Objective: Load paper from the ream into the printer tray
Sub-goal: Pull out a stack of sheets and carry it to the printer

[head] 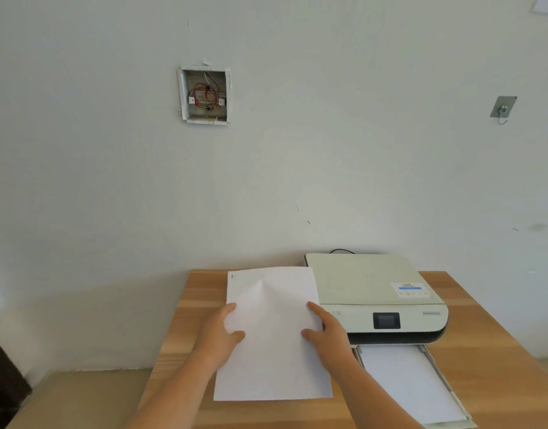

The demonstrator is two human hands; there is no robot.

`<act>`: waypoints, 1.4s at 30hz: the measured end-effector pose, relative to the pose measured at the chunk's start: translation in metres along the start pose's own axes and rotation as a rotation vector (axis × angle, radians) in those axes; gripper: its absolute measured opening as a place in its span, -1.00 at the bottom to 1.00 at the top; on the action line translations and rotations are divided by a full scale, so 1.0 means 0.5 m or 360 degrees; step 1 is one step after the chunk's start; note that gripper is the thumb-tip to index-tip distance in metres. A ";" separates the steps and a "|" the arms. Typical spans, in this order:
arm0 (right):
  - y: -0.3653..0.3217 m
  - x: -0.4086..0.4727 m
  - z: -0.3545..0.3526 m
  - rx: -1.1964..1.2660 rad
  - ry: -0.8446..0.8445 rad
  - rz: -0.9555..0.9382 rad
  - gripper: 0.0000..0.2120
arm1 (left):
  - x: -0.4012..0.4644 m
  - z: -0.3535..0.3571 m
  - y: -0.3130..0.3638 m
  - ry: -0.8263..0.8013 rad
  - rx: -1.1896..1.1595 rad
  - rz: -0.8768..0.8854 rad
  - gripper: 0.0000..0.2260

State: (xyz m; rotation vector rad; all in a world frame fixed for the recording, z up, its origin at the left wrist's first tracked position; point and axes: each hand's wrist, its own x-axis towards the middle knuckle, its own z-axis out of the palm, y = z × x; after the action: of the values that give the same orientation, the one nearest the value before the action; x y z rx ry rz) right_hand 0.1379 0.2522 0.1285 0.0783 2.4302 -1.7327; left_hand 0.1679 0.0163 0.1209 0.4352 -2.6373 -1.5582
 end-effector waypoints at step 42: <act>0.191 -0.016 -0.483 -0.0571 -0.0098 -0.0258 -0.35 | -0.161 0.444 0.234 -0.0001 0.0468 0.0176 -0.41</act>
State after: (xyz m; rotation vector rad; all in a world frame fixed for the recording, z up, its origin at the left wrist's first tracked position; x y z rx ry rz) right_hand 0.1354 0.5116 0.1173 -0.2158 2.7200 -1.3006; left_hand 0.1792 0.2797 0.1211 0.2938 -2.8454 -1.1444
